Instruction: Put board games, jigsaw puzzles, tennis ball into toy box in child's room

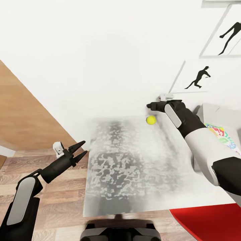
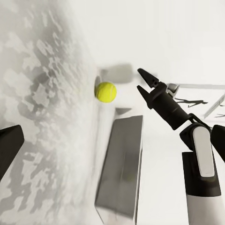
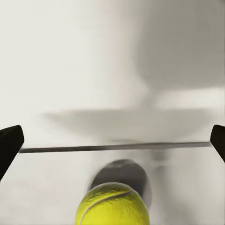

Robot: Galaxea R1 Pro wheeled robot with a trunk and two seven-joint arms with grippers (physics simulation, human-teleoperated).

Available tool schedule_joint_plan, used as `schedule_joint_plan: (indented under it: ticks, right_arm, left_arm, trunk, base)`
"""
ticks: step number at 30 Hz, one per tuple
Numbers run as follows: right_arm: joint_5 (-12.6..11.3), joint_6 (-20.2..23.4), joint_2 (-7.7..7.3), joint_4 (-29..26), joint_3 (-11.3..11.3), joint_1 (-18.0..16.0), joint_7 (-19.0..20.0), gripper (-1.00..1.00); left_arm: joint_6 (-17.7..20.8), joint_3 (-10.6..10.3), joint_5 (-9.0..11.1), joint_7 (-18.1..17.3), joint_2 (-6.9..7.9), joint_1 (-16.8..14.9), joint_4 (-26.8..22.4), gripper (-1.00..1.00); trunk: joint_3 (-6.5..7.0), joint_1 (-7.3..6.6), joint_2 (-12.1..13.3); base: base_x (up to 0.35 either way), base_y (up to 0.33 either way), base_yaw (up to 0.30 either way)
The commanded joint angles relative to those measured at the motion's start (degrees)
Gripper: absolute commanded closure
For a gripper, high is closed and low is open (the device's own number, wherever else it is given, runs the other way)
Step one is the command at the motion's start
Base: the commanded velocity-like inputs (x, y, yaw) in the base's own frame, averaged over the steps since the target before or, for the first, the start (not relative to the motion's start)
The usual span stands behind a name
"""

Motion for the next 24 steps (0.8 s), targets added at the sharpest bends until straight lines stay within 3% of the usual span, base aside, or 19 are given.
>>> schedule_joint_plan:
  ticks: [1,24]
  right_arm:
    - [-0.6,0.1,-0.08,-0.1,0.3,-0.1,-0.5,-1.0]
    - [-0.6,0.1,-0.07,0.0,0.6,0.1,-0.5,-1.0]
  left_arm:
    - [0.2,0.1,-0.4,-0.5,-0.01,0.0,0.0,-1.0]
    - [0.3,0.0,-0.4,-0.4,-0.02,0.0,0.0,-1.0]
  trunk:
    - [-0.08,0.03,-0.1]
    - [-0.85,0.03,-0.1]
  base:
    - [0.03,0.0,0.0]
    - [0.008,0.0,0.0]
